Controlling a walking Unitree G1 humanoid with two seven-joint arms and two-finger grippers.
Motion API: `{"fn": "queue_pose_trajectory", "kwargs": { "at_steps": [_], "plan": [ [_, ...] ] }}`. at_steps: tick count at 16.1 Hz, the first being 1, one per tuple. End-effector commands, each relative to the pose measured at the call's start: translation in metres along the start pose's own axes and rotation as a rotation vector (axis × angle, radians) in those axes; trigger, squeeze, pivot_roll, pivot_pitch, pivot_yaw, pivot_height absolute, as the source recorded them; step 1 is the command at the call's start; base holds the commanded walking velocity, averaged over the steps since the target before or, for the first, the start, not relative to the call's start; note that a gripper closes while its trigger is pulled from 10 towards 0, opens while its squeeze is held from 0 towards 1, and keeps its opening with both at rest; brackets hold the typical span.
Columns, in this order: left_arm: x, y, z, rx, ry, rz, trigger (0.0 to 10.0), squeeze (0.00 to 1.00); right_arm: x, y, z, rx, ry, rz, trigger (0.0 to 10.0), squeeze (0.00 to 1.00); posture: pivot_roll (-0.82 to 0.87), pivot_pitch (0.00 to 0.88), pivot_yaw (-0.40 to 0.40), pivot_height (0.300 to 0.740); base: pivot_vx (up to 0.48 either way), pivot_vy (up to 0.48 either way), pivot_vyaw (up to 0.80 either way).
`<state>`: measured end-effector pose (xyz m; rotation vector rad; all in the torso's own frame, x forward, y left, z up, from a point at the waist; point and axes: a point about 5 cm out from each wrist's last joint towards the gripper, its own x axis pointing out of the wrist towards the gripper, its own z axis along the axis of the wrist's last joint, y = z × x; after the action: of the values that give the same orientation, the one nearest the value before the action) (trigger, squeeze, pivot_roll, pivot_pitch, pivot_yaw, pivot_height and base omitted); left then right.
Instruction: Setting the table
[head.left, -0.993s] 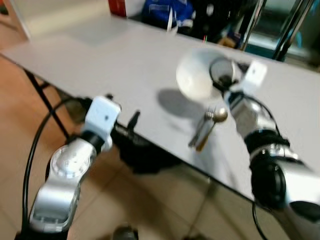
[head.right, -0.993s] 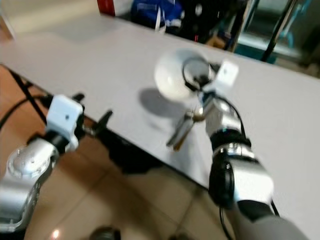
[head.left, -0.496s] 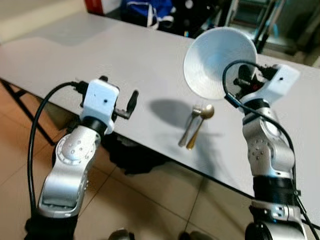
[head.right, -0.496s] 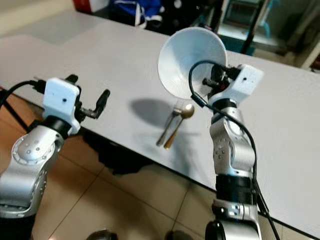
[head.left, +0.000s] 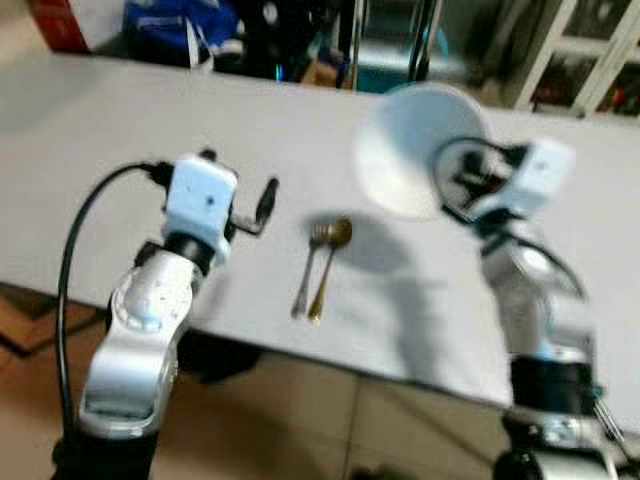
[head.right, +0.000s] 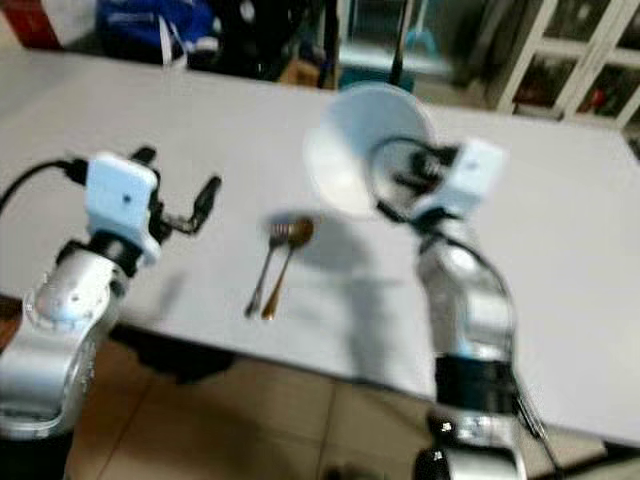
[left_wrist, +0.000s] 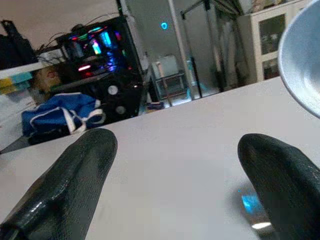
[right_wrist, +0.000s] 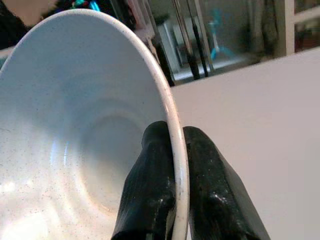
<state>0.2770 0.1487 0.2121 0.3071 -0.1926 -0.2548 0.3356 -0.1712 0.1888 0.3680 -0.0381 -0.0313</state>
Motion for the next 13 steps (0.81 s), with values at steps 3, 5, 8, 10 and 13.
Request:
{"fn": "queue_pose_trajectory", "kwargs": {
  "at_steps": [3, 5, 8, 10, 13],
  "plan": [
    [-0.002, 0.006, 0.0, 0.01, 0.002, 0.024, 10.0, 0.0, 0.005, 0.032, 0.003, 0.017, 0.025, 0.135, 10.0, 0.0, 0.06, 0.038, -0.003, 0.74, 0.416, 0.0, 0.0],
    [-0.002, 0.006, 0.0, 0.01, 0.001, 0.026, 10.0, 0.0, 0.006, 0.033, 0.002, 0.03, 0.045, 0.151, 10.0, 0.0, 0.06, 0.038, -0.005, 0.74, 0.416, 0.0, 0.0],
    [-0.003, 0.006, 0.001, 0.026, 0.0, 0.025, 10.0, 0.0, 0.009, 0.037, -0.002, 0.031, 0.087, 0.188, 10.0, 0.0, 0.07, 0.036, -0.012, 0.74, 0.265, 0.0, 0.0],
    [-0.005, 0.003, 0.0, 0.041, 0.006, -0.016, 10.0, 0.0, 0.012, 0.04, -0.006, 0.026, 0.119, 0.21, 10.0, 0.0, 0.07, 0.035, -0.011, 0.74, 0.0, 0.0, 0.0],
    [-0.014, 0.001, -0.005, 0.031, 0.034, -0.155, 10.0, 0.0, 0.025, 0.039, -0.014, 0.03, 0.197, 0.208, 10.0, 0.0, 0.07, 0.034, -0.013, 0.74, 0.0, 0.0, 0.0]
  ]
}}
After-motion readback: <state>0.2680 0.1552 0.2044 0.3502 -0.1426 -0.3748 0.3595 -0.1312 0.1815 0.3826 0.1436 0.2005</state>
